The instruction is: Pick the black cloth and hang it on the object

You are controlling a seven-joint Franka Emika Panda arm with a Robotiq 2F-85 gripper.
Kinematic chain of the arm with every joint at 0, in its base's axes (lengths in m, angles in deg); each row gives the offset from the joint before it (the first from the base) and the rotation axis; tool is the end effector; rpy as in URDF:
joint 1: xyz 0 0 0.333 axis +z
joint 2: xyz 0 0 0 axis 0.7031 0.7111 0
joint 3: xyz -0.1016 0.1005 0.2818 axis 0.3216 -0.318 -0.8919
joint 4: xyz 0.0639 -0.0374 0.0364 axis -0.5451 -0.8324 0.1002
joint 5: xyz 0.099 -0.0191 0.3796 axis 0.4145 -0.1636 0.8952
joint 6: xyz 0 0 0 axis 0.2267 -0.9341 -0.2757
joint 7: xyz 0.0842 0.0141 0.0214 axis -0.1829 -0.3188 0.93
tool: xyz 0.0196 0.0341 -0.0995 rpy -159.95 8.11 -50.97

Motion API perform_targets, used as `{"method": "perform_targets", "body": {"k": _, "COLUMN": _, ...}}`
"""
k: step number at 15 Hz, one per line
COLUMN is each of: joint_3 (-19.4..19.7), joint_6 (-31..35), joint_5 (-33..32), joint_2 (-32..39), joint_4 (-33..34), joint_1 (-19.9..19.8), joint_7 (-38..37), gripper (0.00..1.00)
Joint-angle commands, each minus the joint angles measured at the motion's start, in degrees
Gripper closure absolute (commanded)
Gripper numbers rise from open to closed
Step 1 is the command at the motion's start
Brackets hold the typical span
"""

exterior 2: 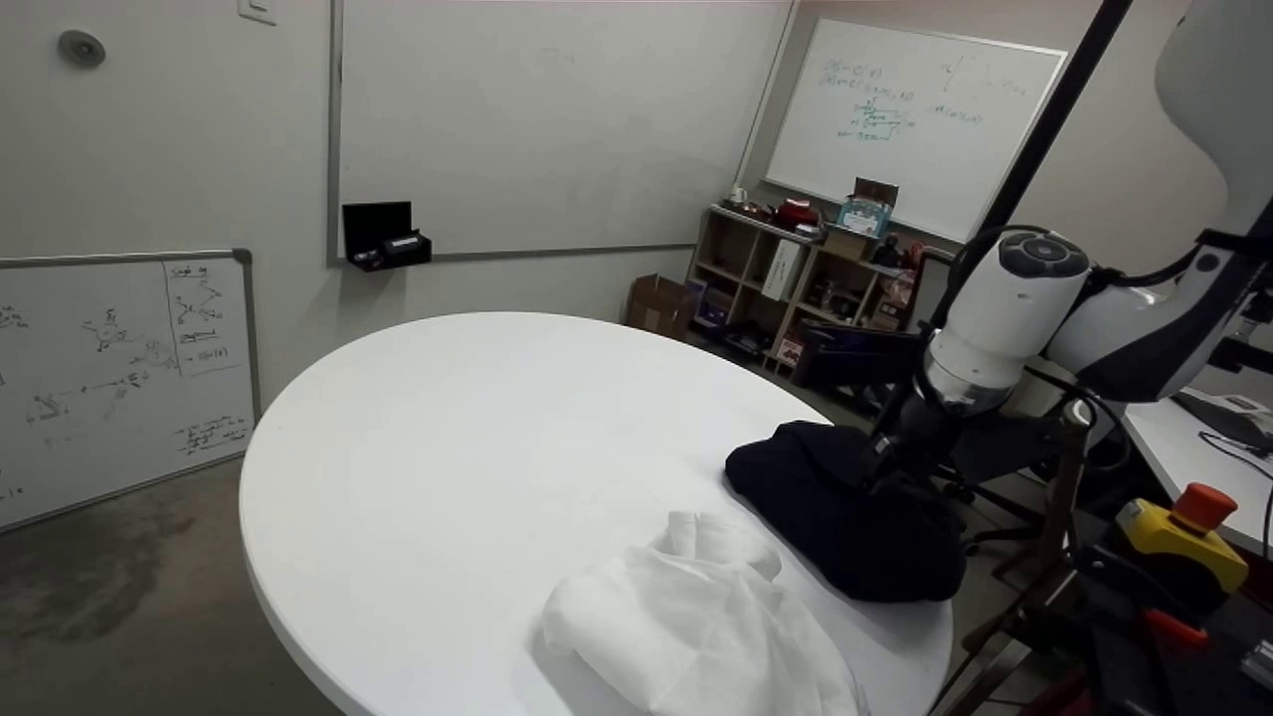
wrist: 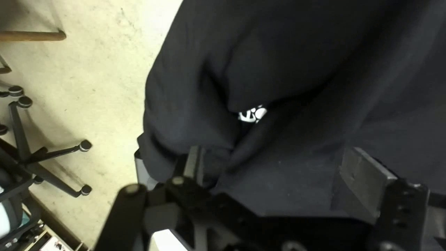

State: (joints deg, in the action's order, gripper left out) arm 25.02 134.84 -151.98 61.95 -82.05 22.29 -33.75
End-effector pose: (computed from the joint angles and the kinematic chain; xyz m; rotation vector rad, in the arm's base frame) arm 0.3685 -0.1916 0.0604 2.7093 -0.7133 0.1878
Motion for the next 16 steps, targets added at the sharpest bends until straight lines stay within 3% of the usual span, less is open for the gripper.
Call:
{"method": "perform_targets", "body": {"k": 1, "joint_3": -1.0, "joint_6": 4.0, "joint_5": 2.7, "joint_2": 7.6, "joint_4": 6.0, "joint_1": -2.2, "joint_7": 2.2, "gripper": 0.00}}
{"method": "perform_targets", "body": {"k": 4, "joint_3": -1.7, "joint_6": 4.8, "joint_5": 5.1, "joint_2": 10.7, "joint_4": 8.1, "joint_1": -2.8, "joint_7": 3.7, "gripper": 0.03}}
{"method": "perform_targets", "body": {"k": 5, "joint_3": -1.9, "joint_6": 4.8, "joint_5": 5.8, "joint_2": 11.4, "joint_4": 8.7, "joint_1": -2.9, "joint_7": 4.1, "gripper": 0.26}}
{"method": "perform_targets", "body": {"k": 8, "joint_3": -2.3, "joint_6": 4.8, "joint_5": 7.4, "joint_2": 12.6, "joint_4": 9.5, "joint_1": -3.1, "joint_7": 5.2, "gripper": 0.36}}
{"method": "perform_targets", "body": {"k": 16, "joint_3": -1.8, "joint_6": 4.9, "joint_5": 5.6, "joint_2": 10.0, "joint_4": 7.2, "joint_1": -3.4, "joint_7": 5.1, "gripper": 0.98}}
